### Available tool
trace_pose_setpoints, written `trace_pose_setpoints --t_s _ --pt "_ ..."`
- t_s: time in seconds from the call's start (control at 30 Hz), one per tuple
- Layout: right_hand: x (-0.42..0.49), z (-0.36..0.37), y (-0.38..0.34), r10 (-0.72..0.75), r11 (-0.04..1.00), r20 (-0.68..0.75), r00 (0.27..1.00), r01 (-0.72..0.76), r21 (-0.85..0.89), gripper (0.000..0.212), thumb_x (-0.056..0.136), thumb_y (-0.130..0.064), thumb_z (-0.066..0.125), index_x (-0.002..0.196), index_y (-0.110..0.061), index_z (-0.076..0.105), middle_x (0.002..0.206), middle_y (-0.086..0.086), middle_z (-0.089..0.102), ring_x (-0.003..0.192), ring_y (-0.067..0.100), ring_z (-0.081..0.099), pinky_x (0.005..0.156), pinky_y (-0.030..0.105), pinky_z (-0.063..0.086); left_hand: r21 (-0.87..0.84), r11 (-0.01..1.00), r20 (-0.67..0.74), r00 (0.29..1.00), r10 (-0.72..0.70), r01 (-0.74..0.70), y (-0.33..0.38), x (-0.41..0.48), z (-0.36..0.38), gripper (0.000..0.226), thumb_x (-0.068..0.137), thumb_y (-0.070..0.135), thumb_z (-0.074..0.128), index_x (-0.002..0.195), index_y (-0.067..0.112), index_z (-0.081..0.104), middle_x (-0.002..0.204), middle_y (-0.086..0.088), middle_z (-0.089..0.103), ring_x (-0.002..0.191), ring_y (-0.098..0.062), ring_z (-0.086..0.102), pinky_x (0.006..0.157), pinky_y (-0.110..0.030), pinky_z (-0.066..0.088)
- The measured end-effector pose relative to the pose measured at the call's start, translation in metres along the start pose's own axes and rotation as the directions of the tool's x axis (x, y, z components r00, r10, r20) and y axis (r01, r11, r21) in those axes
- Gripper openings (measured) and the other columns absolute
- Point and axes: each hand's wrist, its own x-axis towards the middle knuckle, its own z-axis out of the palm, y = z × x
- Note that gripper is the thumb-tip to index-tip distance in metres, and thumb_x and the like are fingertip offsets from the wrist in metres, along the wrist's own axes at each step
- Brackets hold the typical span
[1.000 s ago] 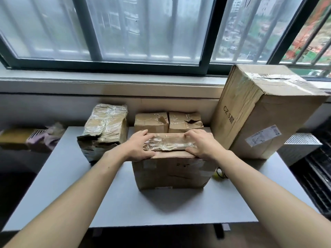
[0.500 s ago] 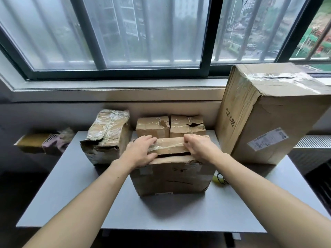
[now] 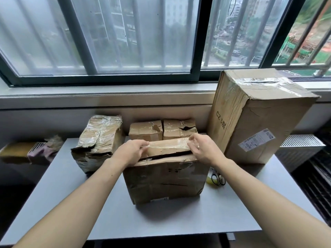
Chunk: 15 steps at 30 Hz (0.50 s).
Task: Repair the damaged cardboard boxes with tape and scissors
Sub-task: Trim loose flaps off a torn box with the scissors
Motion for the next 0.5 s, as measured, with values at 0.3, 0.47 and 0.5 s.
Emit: trace_pose_setpoints --t_s 0.3,0.47,0.5 --pt "-0.022 0.003 0.011 0.046 0.996 0.042 0.998 -0.049 0.068 0.022 0.1 -0.033 0.058 0.1 -0.013 0.066 0.129 0.006 0.057 0.115 0.026 0.057 0.095 0.029 0.041 0.091 0.99 0.239 0.967 0.087 -0.111 0.043 0.007 0.006 0.058 0.089 0.022 0.052 0.145 0.029 0.039 0.145 0.007 0.048 0.134 -0.02 0.044 0.117 -0.051 0.026" --pt "-0.025 0.003 0.002 -0.006 1.0 -0.046 0.999 0.006 -0.014 0.027 0.103 -0.031 0.051 0.081 -0.016 0.052 0.098 0.0 0.06 0.083 0.025 0.058 0.076 0.038 0.046 0.143 0.944 0.245 0.935 0.257 -0.297 0.084 0.011 0.023 0.063 0.094 0.039 0.054 0.152 0.028 0.032 0.161 0.005 0.024 0.148 -0.016 0.022 0.122 -0.05 0.014" --pt "-0.025 0.0 0.0 -0.01 1.0 -0.041 0.999 0.01 -0.011 0.026 0.103 -0.03 0.051 0.083 -0.015 0.054 0.097 0.001 0.062 0.084 0.026 0.058 0.076 0.04 0.047 0.171 0.928 0.214 0.932 0.294 -0.332 0.092 0.014 0.027 0.063 0.094 0.042 0.054 0.151 0.028 0.033 0.161 0.004 0.025 0.148 -0.016 0.022 0.121 -0.047 0.017"
